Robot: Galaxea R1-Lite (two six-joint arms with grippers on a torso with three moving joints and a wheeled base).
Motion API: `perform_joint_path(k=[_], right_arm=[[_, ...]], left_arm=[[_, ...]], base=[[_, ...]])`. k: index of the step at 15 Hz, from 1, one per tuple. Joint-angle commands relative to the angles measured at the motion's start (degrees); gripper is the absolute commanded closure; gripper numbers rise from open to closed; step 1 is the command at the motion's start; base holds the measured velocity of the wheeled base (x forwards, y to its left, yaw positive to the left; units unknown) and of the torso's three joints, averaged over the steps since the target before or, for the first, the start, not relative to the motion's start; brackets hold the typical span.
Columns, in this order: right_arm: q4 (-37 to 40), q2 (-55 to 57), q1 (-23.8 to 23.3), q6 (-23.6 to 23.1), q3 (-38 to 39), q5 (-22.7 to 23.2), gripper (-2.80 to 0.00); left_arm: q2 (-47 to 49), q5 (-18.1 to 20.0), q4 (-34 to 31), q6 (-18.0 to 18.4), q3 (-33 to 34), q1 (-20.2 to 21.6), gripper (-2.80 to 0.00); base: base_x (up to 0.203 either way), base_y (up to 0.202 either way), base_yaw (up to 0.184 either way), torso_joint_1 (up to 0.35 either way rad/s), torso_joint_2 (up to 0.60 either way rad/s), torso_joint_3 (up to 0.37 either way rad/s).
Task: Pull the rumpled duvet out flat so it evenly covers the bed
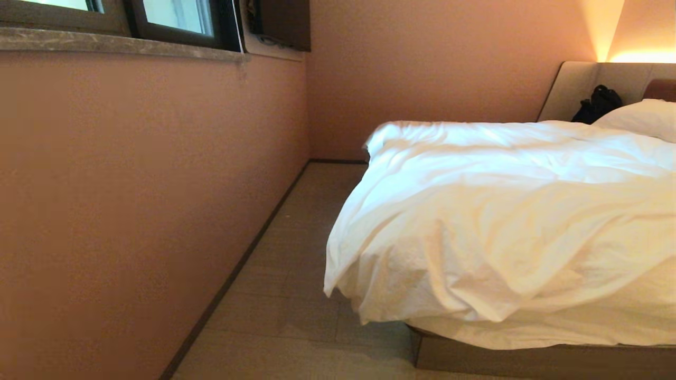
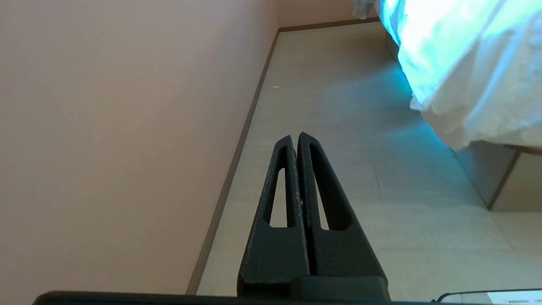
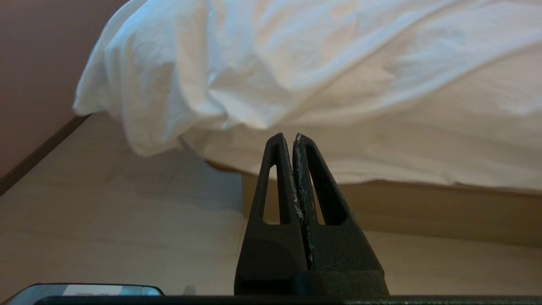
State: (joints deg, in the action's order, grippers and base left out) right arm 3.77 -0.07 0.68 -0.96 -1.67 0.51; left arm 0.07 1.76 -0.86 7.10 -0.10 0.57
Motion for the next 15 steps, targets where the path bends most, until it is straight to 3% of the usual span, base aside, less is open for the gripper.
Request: perform_joint_path(k=[1, 6, 15], right_arm=[[0.01, 0.07, 0.02, 0.0, 0.0, 0.02, 0.0], [0.01, 0.07, 0.02, 0.0, 0.0, 0.02, 0.0], [0.01, 0.07, 0.02, 0.0, 0.0, 0.02, 0.0]], left_arm=[[0.01, 0.0, -0.01, 0.02, 0.01, 0.04, 0.0], [0.01, -0.09, 0.07, -0.24, 0.01, 0.04, 0.0], [0.01, -0.09, 0.07, -0.5, 0.01, 0.04, 0.0]], base=[[-0.196, 0.0, -0.002, -0.002, 0.0, 0.002], [-0.179, 0.0, 0.002, 0.0, 0.0, 0.001], [0.0, 0.0, 0.0, 0.0, 0.0, 0.0]])
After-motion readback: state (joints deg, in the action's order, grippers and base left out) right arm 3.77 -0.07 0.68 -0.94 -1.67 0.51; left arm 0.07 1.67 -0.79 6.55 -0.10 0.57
